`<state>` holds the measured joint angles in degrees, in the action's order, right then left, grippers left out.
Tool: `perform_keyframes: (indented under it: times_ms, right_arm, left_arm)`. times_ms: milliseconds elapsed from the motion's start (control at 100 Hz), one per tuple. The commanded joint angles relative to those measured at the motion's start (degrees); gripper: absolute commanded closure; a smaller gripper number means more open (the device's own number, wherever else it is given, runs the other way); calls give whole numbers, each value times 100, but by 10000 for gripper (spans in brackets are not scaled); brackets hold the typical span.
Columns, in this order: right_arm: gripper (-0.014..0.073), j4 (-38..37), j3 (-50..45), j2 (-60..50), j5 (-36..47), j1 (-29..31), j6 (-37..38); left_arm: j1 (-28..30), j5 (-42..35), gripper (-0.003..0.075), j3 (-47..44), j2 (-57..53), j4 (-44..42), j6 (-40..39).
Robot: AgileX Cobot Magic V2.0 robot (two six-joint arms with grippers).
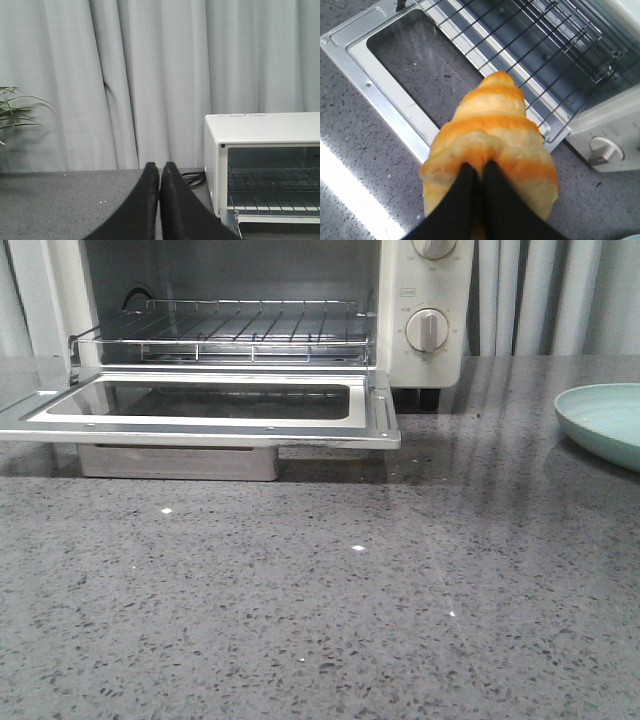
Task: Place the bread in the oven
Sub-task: 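Lift the bread roll with the right gripper and carry it into the oven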
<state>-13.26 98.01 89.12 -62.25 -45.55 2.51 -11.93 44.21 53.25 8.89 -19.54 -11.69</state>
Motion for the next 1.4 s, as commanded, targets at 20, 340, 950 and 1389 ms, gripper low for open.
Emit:
perform_keyframes:
  times_ms: [20,340,950,1389]
  right_arm:
    - [662,-230,521,219,285,-9,-185]
    - [662,-276,1301,1210,626,-9,-539]
    - [662,-1251,1614,2008,1804,4,-663]
    - [662,-1582,1614,2267,2529,384,-663]
  left_arm:
    - [12,-425,742,139,149,-61,-51]
    - [12,-404,742,139,149,-124,-51]
    - [12,-310,742,139,149,-153,-51]
    - [12,-298,741,139,149,-153,-51]
